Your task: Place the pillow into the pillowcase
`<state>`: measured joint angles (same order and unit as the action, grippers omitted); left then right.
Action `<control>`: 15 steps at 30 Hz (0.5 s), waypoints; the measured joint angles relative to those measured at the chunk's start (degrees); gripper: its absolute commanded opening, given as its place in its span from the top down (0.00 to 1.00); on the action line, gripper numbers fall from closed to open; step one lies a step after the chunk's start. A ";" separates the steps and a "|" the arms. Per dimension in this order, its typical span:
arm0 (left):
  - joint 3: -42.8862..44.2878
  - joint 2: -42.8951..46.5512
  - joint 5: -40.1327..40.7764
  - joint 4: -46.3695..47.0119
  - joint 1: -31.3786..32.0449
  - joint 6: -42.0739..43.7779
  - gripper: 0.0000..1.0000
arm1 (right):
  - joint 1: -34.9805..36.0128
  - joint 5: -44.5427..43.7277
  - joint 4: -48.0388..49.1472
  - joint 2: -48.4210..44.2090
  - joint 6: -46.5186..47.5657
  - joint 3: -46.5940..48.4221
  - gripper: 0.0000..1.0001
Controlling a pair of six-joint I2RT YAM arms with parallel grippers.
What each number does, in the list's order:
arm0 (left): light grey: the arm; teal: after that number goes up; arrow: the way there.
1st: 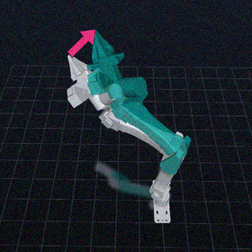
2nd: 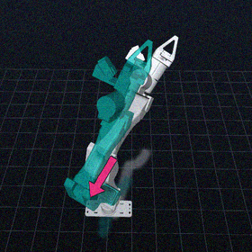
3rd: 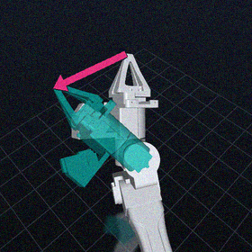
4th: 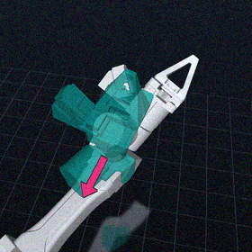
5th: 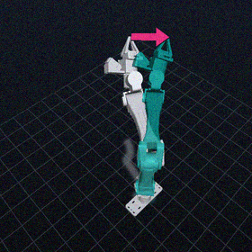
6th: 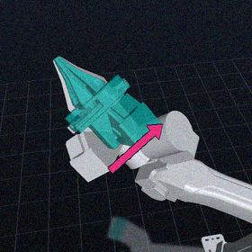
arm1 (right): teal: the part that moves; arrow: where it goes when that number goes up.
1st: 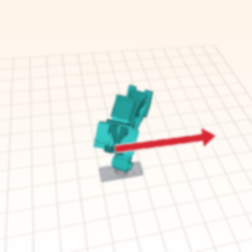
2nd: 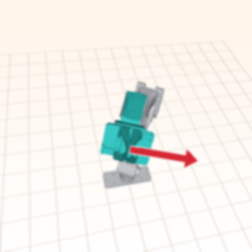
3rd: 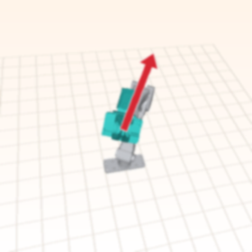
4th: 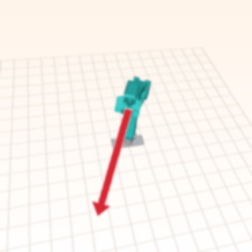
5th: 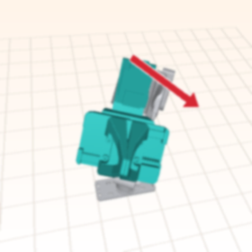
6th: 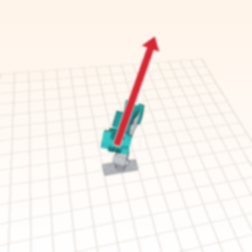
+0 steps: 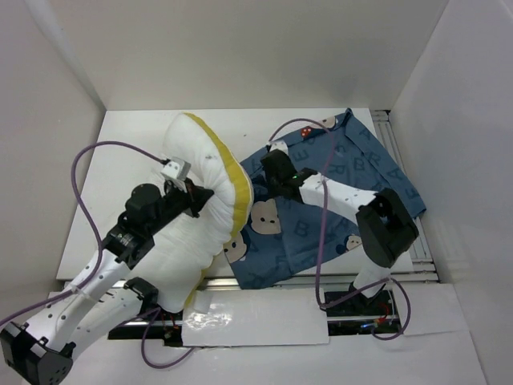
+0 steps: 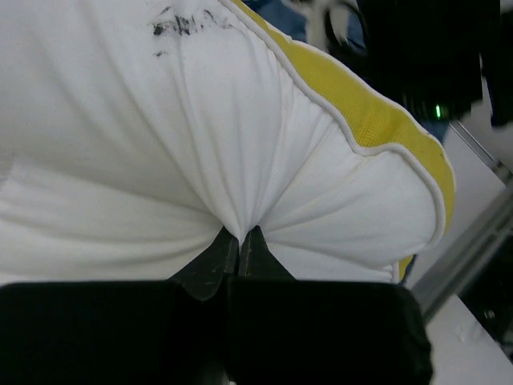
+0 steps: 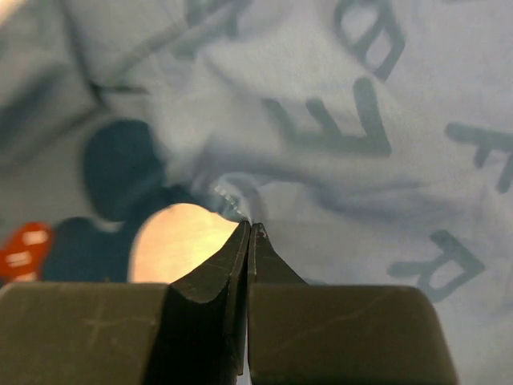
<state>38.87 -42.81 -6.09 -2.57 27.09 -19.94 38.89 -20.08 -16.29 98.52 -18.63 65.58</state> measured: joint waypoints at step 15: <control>-9.25 -3.08 -14.36 6.49 20.33 2.27 1.00 | -6.27 12.70 -8.55 -4.55 -0.59 5.77 1.00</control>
<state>29.63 -45.89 -20.45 3.92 47.42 -17.67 32.62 -7.38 -24.84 93.97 -19.22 71.35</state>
